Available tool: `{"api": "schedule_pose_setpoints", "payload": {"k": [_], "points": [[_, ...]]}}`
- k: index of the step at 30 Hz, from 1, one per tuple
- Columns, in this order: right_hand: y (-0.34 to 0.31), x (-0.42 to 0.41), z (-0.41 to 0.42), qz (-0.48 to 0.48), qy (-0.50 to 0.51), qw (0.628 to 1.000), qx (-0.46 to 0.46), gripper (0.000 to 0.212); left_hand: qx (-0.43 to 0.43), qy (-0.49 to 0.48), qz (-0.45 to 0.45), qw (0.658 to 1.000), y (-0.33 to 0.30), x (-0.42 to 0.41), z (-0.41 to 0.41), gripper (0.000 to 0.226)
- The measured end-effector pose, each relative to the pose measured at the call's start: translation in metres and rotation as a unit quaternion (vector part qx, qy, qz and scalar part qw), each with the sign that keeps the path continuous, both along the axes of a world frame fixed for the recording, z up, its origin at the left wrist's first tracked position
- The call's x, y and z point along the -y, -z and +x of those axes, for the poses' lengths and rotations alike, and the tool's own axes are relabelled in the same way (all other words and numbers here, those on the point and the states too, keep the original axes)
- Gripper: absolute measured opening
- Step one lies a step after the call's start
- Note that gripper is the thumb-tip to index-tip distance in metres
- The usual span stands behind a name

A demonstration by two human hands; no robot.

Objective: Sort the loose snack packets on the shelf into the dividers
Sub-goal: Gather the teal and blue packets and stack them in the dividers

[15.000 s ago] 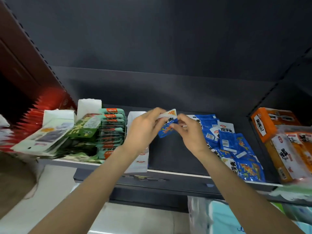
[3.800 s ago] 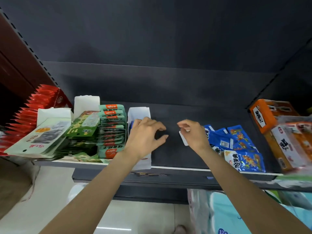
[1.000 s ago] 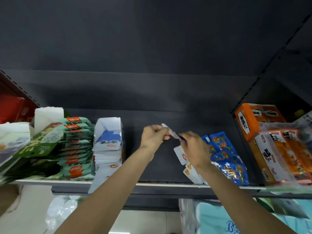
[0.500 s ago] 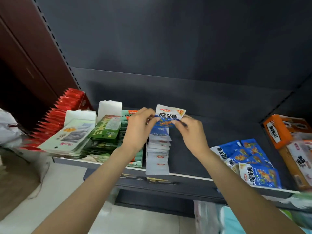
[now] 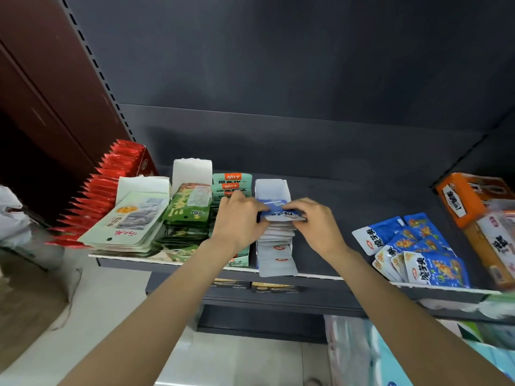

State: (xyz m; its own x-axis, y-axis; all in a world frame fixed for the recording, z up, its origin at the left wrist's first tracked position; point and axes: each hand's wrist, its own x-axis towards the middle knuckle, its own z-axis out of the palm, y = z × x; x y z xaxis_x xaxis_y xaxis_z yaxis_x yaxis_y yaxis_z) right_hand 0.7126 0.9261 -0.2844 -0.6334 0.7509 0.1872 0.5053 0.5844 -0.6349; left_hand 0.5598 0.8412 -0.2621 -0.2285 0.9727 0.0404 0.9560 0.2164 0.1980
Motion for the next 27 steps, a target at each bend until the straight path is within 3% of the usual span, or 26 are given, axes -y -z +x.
{"api": "schedule_pose_setpoints", "payload": {"k": [4,7,11,16,21,24,27], "points": [[-0.004,-0.008,0.013,-0.046,-0.037,0.997,0.043,0.049,-0.067,-0.003,-0.055,0.996,-0.004,-0.005,0.014,0.059],[-0.007,-0.019,0.035,-0.058,-0.014,0.998,0.029,0.054,-0.057,0.001,0.019,0.998,-0.004,-0.012,0.03,0.081],[0.002,-0.045,0.08,-0.077,0.05,0.996,0.02,0.044,0.002,0.053,0.092,0.994,0.003,-0.04,0.079,0.066],[0.038,-0.078,0.152,-0.103,0.136,0.978,0.118,0.044,0.083,0.087,-0.01,0.993,0.033,-0.095,0.163,0.035],[0.077,-0.102,0.209,-0.145,0.163,0.933,0.288,0.07,0.204,-0.035,-0.139,0.968,0.079,-0.137,0.213,0.043],[0.084,-0.111,0.219,-0.171,0.131,0.927,0.307,0.077,0.233,-0.145,-0.154,0.949,0.09,-0.154,0.225,0.056],[0.084,-0.116,0.22,-0.155,0.108,0.934,0.302,0.075,0.194,-0.182,-0.178,0.947,0.097,-0.167,0.226,0.07]]}}
